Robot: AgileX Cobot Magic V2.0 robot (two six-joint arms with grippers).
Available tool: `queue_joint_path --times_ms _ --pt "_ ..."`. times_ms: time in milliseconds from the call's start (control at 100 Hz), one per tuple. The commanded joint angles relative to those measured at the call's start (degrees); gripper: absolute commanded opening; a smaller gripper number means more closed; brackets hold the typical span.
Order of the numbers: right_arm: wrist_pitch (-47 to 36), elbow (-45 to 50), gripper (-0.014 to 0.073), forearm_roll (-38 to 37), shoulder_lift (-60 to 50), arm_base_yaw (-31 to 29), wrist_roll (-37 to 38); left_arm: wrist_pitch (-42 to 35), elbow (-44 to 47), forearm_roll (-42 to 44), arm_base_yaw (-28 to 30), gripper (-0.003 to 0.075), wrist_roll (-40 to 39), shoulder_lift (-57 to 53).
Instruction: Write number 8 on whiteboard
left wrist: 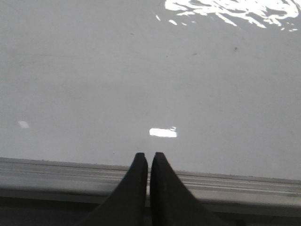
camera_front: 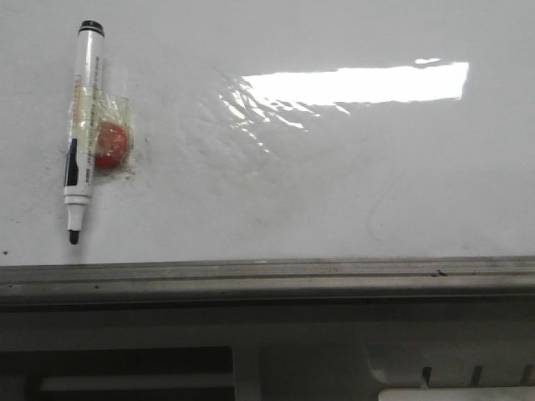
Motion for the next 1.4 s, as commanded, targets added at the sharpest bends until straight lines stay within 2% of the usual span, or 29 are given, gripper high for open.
queue_joint_path --times_ms 0,930,1230,1390 --pt "-1.18 0.73 -0.0064 -0.59 -1.3 -0.31 -0.68 -2.34 1.85 -0.84 1.76 -0.002 -0.19 -1.81" --pt "-1.18 0.73 -0.0064 -0.59 -1.3 -0.31 -0.68 -2.57 1.85 0.62 2.87 -0.002 -0.19 -1.81" --pt "-1.18 0.73 -0.0064 -0.59 -1.3 -0.31 -0.68 -7.76 1.85 4.17 2.87 -0.002 -0.19 -1.81" --pt "-1.28 0.73 -0.0064 -0.59 -1.3 -0.31 -0.68 -10.04 1.85 2.12 2.87 -0.002 -0.29 -1.81"
